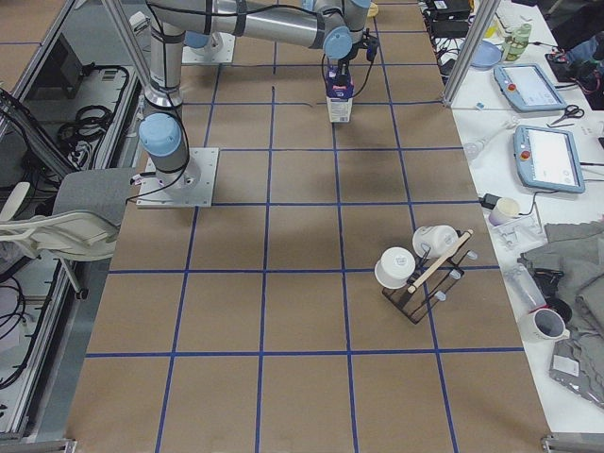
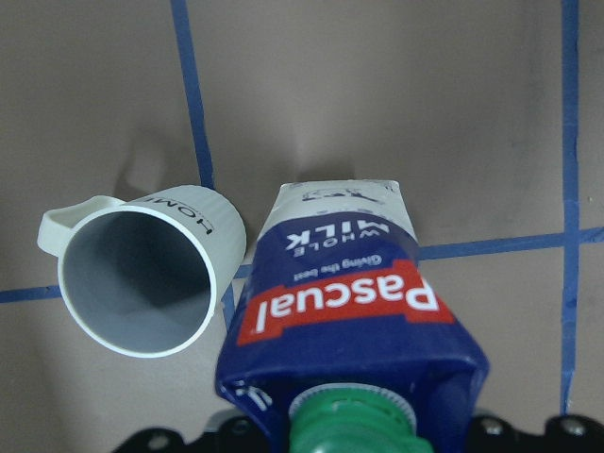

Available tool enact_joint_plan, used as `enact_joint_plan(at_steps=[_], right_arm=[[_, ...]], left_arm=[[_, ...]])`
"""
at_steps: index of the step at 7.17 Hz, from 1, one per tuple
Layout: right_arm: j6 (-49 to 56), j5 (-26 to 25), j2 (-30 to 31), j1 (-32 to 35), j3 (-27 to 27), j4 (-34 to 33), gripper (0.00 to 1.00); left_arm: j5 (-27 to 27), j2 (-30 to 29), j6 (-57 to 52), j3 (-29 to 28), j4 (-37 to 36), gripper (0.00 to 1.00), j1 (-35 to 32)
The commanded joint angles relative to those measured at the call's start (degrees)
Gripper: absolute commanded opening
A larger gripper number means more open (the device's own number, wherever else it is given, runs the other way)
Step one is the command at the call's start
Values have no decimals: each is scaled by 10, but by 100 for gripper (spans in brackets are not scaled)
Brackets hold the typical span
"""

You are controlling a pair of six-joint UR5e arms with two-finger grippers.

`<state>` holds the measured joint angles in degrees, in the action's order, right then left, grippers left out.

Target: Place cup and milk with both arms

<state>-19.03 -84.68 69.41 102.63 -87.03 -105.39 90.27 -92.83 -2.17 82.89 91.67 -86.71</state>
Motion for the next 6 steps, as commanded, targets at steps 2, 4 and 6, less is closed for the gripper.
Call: enact_joint_plan(at_steps=[2,4,6], right_arm=[[-1,1,-7,2,-1,-11,45],[-1,18,-9,2,-1,-21,46],[3,17,-10,2,-1,-21,49]], left_arm=[[0,-1,1,0,0,100,0],[0,-1,1,-1,0,100,0],[0,-2,1,-2,0,100,0]])
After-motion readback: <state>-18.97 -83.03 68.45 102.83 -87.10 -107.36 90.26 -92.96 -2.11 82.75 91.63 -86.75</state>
